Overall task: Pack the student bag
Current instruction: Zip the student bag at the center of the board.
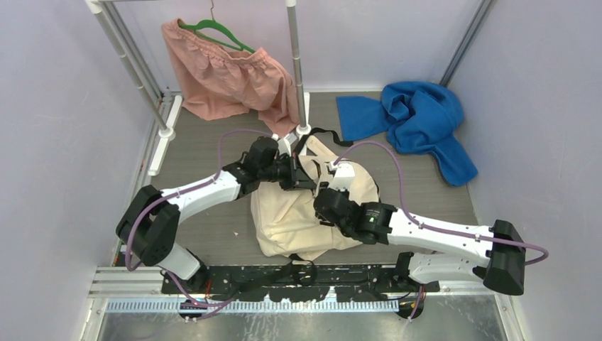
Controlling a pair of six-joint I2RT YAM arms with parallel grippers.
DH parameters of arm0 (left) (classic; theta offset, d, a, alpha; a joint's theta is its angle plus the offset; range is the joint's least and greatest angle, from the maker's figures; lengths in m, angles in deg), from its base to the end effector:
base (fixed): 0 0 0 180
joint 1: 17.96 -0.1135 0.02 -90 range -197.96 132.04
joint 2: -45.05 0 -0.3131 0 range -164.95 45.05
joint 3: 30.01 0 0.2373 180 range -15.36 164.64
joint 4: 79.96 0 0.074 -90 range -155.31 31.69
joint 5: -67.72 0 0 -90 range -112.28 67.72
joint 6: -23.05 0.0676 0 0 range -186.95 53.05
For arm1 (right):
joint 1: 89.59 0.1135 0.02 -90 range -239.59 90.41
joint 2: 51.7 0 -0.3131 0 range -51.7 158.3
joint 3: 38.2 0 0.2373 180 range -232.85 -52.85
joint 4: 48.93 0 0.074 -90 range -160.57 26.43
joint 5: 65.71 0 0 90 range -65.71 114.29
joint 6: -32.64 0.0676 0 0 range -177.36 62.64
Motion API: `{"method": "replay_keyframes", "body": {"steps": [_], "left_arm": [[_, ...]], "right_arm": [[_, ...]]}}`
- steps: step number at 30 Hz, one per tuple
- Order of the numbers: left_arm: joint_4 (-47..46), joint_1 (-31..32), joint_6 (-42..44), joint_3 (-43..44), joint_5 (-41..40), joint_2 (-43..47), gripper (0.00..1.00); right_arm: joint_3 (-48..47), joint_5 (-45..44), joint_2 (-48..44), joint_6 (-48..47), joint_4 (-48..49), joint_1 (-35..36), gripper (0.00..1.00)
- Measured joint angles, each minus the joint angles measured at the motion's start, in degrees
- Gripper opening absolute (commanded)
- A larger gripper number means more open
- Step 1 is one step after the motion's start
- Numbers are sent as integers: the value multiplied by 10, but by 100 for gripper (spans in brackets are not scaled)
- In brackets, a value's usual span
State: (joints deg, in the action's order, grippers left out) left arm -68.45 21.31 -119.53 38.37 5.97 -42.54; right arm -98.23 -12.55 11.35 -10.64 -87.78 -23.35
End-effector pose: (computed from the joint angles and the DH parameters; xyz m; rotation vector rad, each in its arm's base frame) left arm 0.2474 -0.2436 0.2800 0.0627 2.4036 -1.3896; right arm 0.1219 0.1763 0.2946 -0.0490 2.1609 0.4028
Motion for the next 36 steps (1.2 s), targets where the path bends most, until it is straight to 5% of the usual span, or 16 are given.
{"method": "replay_keyframes", "body": {"steps": [3, 13, 18, 20, 22, 25, 36], "left_arm": [[0, 0, 0, 0, 1, -5, 0], [-4, 6, -8, 3, 7, -9, 0], [-5, 8, -10, 4, 11, -11, 0], [-5, 7, -10, 4, 10, -12, 0], [-5, 8, -10, 4, 10, -12, 0], [-5, 8, -10, 4, 11, -12, 0], [-3, 15, -10, 6, 3, -13, 0]], "right_arm": [[-1, -11, 3, 5, -12, 0, 2], [29, -15, -63, 33, -15, 0, 1], [46, -12, -76, 52, -11, 0, 32], [55, -12, -83, 60, -13, 0, 32], [64, -12, -90, 65, -14, 0, 27], [71, -8, -101, 72, -8, -1, 2], [85, 5, -106, 84, 6, -3, 1]]}}
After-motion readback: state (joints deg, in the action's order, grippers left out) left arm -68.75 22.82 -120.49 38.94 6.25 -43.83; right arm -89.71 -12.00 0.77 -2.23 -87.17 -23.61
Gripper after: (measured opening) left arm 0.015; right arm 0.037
